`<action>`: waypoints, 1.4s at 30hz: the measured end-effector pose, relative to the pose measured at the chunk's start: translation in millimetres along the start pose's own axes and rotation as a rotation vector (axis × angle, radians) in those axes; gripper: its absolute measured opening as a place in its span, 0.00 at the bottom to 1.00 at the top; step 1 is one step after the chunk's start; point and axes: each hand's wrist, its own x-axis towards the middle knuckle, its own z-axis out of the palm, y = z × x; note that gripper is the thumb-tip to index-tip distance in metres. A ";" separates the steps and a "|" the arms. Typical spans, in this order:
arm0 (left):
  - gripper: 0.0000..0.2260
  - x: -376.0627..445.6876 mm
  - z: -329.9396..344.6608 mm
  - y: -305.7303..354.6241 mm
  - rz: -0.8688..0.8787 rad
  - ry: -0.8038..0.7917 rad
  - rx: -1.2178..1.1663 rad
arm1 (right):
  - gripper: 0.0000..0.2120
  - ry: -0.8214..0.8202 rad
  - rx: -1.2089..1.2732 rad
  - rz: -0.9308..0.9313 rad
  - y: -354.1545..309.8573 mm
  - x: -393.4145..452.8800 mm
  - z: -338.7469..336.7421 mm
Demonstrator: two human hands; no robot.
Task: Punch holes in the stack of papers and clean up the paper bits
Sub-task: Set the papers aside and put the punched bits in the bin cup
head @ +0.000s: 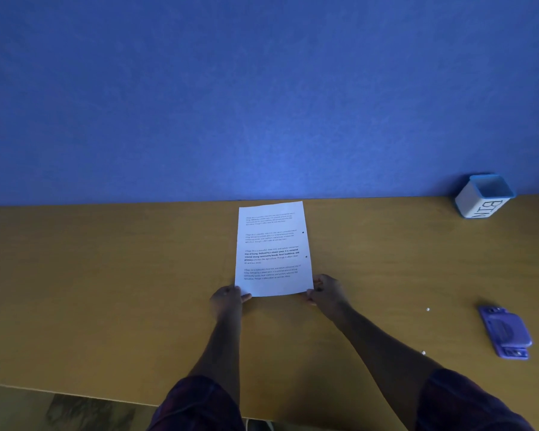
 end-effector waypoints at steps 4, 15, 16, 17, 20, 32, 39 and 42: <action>0.07 1.7 1.9 6.3 0.000 0.016 0.006 | 0.14 0.013 -0.077 -0.036 -5.0 3.7 5.4; 0.08 12.6 1.4 1.7 0.053 0.044 0.088 | 0.21 0.157 -0.316 -0.074 -12.1 3.9 5.8; 0.08 13.5 1.3 2.2 0.056 0.051 0.097 | 0.21 0.156 -0.320 -0.073 -11.9 3.8 5.9; 0.09 14.4 1.1 2.6 0.056 0.057 0.104 | 0.21 0.155 -0.326 -0.077 -11.4 4.1 6.4; 0.09 14.7 1.1 2.6 0.052 0.059 0.125 | 0.16 0.153 -0.352 -0.111 -9.8 4.1 6.7; 0.13 -25.0 19.2 -16.5 0.278 0.126 0.390 | 0.04 0.055 -0.494 -0.298 3.0 -19.1 -9.1; 0.08 -80.1 56.0 -40.4 0.611 -0.160 0.645 | 0.09 0.085 -0.765 -0.312 38.7 -57.6 -51.2; 0.09 -108.1 78.7 -47.2 0.724 -0.295 0.705 | 0.12 0.202 -0.792 -0.288 56.8 -69.9 -83.0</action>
